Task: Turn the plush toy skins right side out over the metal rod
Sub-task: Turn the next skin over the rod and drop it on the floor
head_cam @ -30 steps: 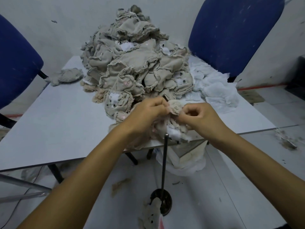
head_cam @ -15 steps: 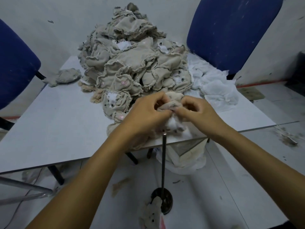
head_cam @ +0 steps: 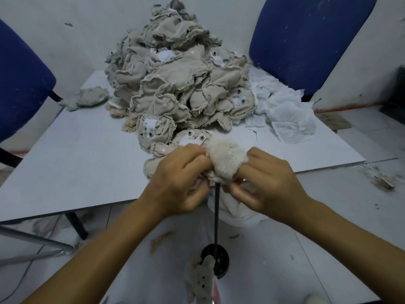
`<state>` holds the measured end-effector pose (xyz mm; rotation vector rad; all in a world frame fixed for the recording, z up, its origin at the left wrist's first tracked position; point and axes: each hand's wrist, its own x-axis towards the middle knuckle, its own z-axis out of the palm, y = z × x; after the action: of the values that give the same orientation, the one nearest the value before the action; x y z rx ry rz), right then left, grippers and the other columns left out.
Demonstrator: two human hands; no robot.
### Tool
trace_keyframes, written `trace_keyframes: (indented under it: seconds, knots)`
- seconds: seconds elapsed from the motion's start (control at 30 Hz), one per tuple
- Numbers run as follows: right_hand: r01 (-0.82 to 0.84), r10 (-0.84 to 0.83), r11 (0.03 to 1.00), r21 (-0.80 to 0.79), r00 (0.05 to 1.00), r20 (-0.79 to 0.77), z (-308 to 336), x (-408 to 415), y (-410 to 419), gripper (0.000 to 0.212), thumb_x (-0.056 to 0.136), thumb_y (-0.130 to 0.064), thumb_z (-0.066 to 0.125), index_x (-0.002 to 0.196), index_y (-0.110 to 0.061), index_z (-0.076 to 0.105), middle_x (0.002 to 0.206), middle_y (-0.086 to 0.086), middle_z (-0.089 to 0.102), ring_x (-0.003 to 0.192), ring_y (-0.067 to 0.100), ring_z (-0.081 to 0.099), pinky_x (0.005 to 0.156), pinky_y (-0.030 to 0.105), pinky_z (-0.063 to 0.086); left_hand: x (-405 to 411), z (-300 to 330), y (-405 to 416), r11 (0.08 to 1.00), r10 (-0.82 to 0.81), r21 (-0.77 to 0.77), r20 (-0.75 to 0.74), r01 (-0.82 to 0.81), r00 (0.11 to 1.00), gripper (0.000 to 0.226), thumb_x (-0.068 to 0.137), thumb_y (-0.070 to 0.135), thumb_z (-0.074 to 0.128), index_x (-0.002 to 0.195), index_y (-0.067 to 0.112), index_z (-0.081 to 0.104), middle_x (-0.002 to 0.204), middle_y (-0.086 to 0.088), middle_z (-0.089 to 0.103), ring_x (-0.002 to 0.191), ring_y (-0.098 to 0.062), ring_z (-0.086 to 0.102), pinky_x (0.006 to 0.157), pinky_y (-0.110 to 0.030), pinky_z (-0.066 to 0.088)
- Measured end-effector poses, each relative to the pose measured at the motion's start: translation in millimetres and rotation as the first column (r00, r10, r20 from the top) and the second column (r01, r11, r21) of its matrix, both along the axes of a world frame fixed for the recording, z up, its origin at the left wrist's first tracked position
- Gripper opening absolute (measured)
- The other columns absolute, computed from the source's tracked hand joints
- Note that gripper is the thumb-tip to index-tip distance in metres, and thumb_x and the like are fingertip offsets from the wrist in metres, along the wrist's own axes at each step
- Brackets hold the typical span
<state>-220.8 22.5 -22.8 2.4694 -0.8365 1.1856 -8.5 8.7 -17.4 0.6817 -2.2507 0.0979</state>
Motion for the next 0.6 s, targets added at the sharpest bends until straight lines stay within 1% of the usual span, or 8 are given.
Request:
trace_keyframes:
  seconds: [0.07, 0.13, 0.2, 0.27, 0.37, 0.47, 0.53, 0.6]
  knots:
    - [-0.031, 0.032, 0.999, 0.011, 0.992, -0.119, -10, -3, 1, 0.019, 0.085, -0.012, 0.071, 0.068, -0.007, 0.064, 0.068, 0.007, 0.060, 0.063, 0.027, 0.054, 0.048, 0.031, 0.041, 5, -15, 3, 1.000, 0.008, 0.021, 0.102, -0.010, 0.995, 0.010, 0.077, 0.004, 0.056, 0.079, -0.005, 0.061, 0.091, -0.021, 0.061, 0.077, -0.035, 0.055, 0.064, -0.044, 0.044]
    - [-0.041, 0.055, 0.996, 0.081, 0.981, -0.184, -24, -4, 2, 0.018, 0.083, -0.013, 0.074, 0.068, -0.011, 0.063, 0.068, 0.005, 0.060, 0.063, 0.026, 0.056, 0.046, 0.030, 0.044, 6, -31, 9, 0.998, 0.032, 0.043, 0.176, -0.040, 0.984, 0.006, 0.071, 0.003, 0.060, 0.075, -0.001, 0.059, 0.086, -0.019, 0.059, 0.074, -0.033, 0.052, 0.062, -0.044, 0.041]
    - [-0.028, 0.059, 0.985, 0.170, 0.981, -0.184, -41, -3, 5, 0.020, 0.077, -0.011, 0.081, 0.069, -0.012, 0.063, 0.069, 0.003, 0.061, 0.065, 0.024, 0.058, 0.047, 0.030, 0.048, 4, -48, 16, 0.996, 0.071, 0.045, 0.165, -0.080, 0.984, 0.007, 0.065, 0.003, 0.062, 0.071, 0.002, 0.056, 0.078, -0.015, 0.056, 0.070, -0.030, 0.048, 0.061, -0.041, 0.039]
    - [0.014, 0.039, 0.966, 0.260, 0.979, -0.199, -60, -1, 9, 0.012, 0.078, -0.015, 0.082, 0.077, -0.013, 0.070, 0.078, 0.002, 0.067, 0.075, 0.023, 0.065, 0.055, 0.031, 0.054, 1, -62, 23, 0.994, 0.099, 0.023, 0.158, -0.104, 0.982, 0.008, 0.063, 0.004, 0.064, 0.069, 0.005, 0.057, 0.073, -0.011, 0.053, 0.069, -0.028, 0.047, 0.066, -0.037, 0.039]
    - [0.078, 0.001, 0.929, 0.362, 0.977, -0.213, -75, -2, 14, 0.010, 0.087, -0.025, 0.074, 0.092, -0.016, 0.075, 0.094, 0.000, 0.072, 0.093, 0.022, 0.068, 0.064, 0.035, 0.058, -1, -70, 31, 0.992, 0.122, -0.007, 0.173, -0.122, 0.977, 0.004, 0.068, 0.005, 0.060, 0.069, 0.008, 0.057, 0.071, -0.006, 0.049, 0.069, -0.026, 0.046, 0.069, -0.034, 0.038]
    - [0.115, 0.006, 0.904, 0.411, 0.960, -0.280, -73, -4, 18, 0.014, 0.093, -0.027, 0.066, 0.097, -0.016, 0.074, 0.098, 0.001, 0.071, 0.099, 0.024, 0.066, 0.064, 0.040, 0.057, -2, -67, 33, 0.992, 0.123, -0.011, 0.200, -0.124, 0.972, 0.003, 0.070, 0.006, 0.057, 0.071, 0.008, 0.059, 0.070, -0.006, 0.049, 0.067, -0.026, 0.046, 0.065, -0.034, 0.039]
    - [0.099, 0.025, 0.920, 0.380, 0.951, -0.309, -59, -7, 20, 0.011, 0.091, -0.025, 0.067, 0.092, -0.015, 0.073, 0.092, 0.000, 0.071, 0.091, 0.024, 0.066, 0.059, 0.039, 0.056, 0, -57, 34, 0.994, 0.105, -0.024, 0.230, -0.103, 0.967, 0.003, 0.069, 0.007, 0.057, 0.071, 0.009, 0.058, 0.069, -0.005, 0.049, 0.065, -0.026, 0.047, 0.064, -0.037, 0.041]
    - [0.027, 0.040, 0.940, 0.341, 0.982, -0.187, -37, -9, 21, 0.012, 0.084, -0.019, 0.072, 0.075, -0.012, 0.067, 0.073, 0.001, 0.063, 0.072, 0.021, 0.061, 0.051, 0.034, 0.050, 4, -39, 29, 0.995, 0.092, -0.064, 0.209, -0.080, 0.974, 0.003, 0.070, 0.012, 0.056, 0.072, 0.011, 0.057, 0.071, -0.003, 0.050, 0.067, -0.026, 0.049, 0.067, -0.040, 0.037]
